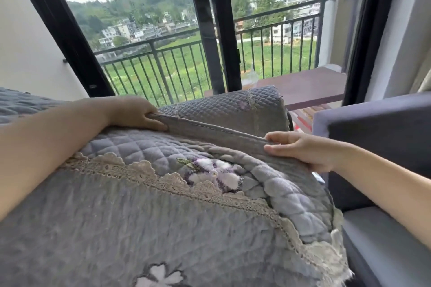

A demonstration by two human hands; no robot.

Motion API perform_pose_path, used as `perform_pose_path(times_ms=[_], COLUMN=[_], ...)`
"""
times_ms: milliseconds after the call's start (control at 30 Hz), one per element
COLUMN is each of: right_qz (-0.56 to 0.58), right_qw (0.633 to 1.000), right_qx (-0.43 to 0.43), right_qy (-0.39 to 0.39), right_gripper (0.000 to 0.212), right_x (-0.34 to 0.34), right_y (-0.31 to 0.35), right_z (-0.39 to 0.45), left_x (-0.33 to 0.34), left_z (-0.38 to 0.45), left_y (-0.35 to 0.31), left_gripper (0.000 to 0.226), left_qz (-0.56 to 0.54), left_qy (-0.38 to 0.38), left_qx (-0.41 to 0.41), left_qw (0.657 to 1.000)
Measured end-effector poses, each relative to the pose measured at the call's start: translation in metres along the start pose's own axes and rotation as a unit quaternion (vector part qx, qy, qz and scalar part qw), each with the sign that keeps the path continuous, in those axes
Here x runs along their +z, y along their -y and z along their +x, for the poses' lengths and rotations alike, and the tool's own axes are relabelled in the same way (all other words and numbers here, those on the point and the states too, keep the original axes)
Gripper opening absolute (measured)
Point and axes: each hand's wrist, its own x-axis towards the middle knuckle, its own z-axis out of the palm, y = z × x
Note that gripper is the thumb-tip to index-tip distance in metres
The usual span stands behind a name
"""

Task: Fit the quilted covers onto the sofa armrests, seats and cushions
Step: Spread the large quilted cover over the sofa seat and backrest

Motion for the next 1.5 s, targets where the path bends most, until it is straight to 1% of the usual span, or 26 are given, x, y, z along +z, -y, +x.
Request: perform_pose_path(times_ms=[33, 67, 100, 133, 167, 233, 300, 367, 433, 467, 533, 567, 600, 633, 667, 700, 733, 767, 867, 1000, 1100, 1200, 1267, 1333, 1400, 1500], right_qz=[-0.062, -0.11, -0.143, -0.142, -0.117, -0.074, -0.086, -0.118, -0.185, -0.231, -0.285, -0.293, -0.305, -0.33, -0.366, -0.404, -0.434, -0.45, -0.476, -0.493, -0.504, -0.502, -0.494, -0.483, -0.47, -0.446], right_qw=[0.997, 0.989, 0.981, 0.978, 0.979, 0.985, 0.986, 0.979, 0.957, 0.937, 0.899, 0.89, 0.888, 0.89, 0.889, 0.877, 0.861, 0.852, 0.84, 0.83, 0.824, 0.828, 0.832, 0.837, 0.843, 0.855], right_qx=[-0.002, -0.01, -0.011, 0.001, 0.023, 0.045, 0.039, 0.024, 0.001, -0.013, -0.031, -0.03, -0.021, 0.012, 0.072, 0.135, 0.178, 0.194, 0.193, 0.182, 0.178, 0.177, 0.171, 0.167, 0.162, 0.154], right_qy=[-0.051, -0.096, -0.132, -0.155, -0.164, -0.149, -0.139, -0.167, -0.224, -0.261, -0.33, -0.348, -0.344, -0.315, -0.267, -0.222, -0.197, -0.185, -0.176, -0.187, -0.186, -0.177, -0.184, -0.196, -0.206, -0.216], right_gripper=[0.013, 0.018, 0.025, 0.028, 0.028, 0.027, 0.029, 0.036, 0.042, 0.044, 0.047, 0.047, 0.046, 0.043, 0.04, 0.044, 0.053, 0.058, 0.057, 0.055, 0.054, 0.053, 0.053, 0.051, 0.049, 0.045], right_x=[0.002, 0.002, 0.003, -0.001, -0.003, -0.01, -0.016, -0.021, -0.027, -0.03, -0.033, -0.034, -0.035, -0.035, -0.033, -0.03, -0.028, -0.026, -0.022, -0.021, -0.023, -0.024, -0.024, -0.026, -0.026, -0.026], right_y=[0.002, 0.006, 0.01, 0.012, 0.015, 0.021, 0.027, 0.038, 0.048, 0.049, 0.039, 0.03, 0.02, 0.012, 0.007, 0.003, 0.001, 0.0, -0.001, -0.004, -0.007, -0.008, -0.008, -0.008, -0.009, -0.012], right_z=[0.005, 0.01, 0.013, 0.016, 0.015, 0.011, 0.003, 0.0, 0.009, 0.019, 0.043, 0.057, 0.069, 0.082, 0.09, 0.094, 0.094, 0.093, 0.091, 0.089, 0.086, 0.082, 0.079, 0.076, 0.073, 0.069], left_x=[0.001, 0.002, 0.001, 0.0, -0.002, -0.004, -0.005, -0.007, -0.009, -0.009, -0.006, -0.004, -0.004, -0.005, -0.005, -0.005, -0.005, -0.007, -0.009, -0.012, -0.012, -0.009, -0.01, -0.009, -0.006, 0.0], left_z=[0.003, 0.006, 0.007, 0.009, 0.01, 0.012, 0.015, 0.016, 0.016, 0.016, 0.017, 0.019, 0.021, 0.023, 0.024, 0.025, 0.025, 0.024, 0.023, 0.028, 0.037, 0.049, 0.056, 0.061, 0.061, 0.06], left_y=[-0.001, -0.002, -0.004, -0.006, -0.008, -0.01, -0.01, -0.008, -0.006, -0.005, -0.005, -0.006, -0.007, -0.009, -0.009, -0.011, -0.013, -0.014, -0.018, -0.038, -0.07, -0.1, -0.112, -0.118, -0.12, -0.122], left_gripper=[0.033, 0.034, 0.035, 0.035, 0.036, 0.038, 0.042, 0.05, 0.063, 0.066, 0.058, 0.054, 0.053, 0.055, 0.057, 0.058, 0.058, 0.056, 0.055, 0.067, 0.075, 0.079, 0.081, 0.082, 0.078, 0.064], left_qz=[0.015, 0.022, 0.021, 0.014, 0.0, -0.022, -0.032, -0.041, -0.044, -0.041, -0.011, 0.012, 0.036, 0.054, 0.063, 0.064, 0.063, 0.062, 0.048, 0.072, 0.061, 0.079, 0.099, 0.093, 0.073, 0.054], left_qy=[0.008, 0.018, 0.03, 0.037, 0.04, 0.034, 0.03, 0.03, 0.029, 0.03, 0.041, 0.046, 0.051, 0.056, 0.061, 0.067, 0.071, 0.074, 0.087, 0.131, 0.155, 0.165, 0.173, 0.185, 0.175, 0.127], left_qx=[-0.009, -0.021, -0.035, -0.047, -0.053, -0.045, -0.031, -0.026, -0.017, -0.015, -0.017, -0.02, -0.022, -0.026, -0.031, -0.033, -0.031, -0.028, -0.026, -0.049, -0.024, 0.007, 0.002, -0.005, 0.016, 0.084], left_qw=[1.0, 0.999, 0.999, 0.998, 0.998, 0.998, 0.999, 0.998, 0.998, 0.999, 0.999, 0.999, 0.998, 0.997, 0.996, 0.995, 0.995, 0.995, 0.995, 0.988, 0.986, 0.983, 0.98, 0.978, 0.982, 0.987])
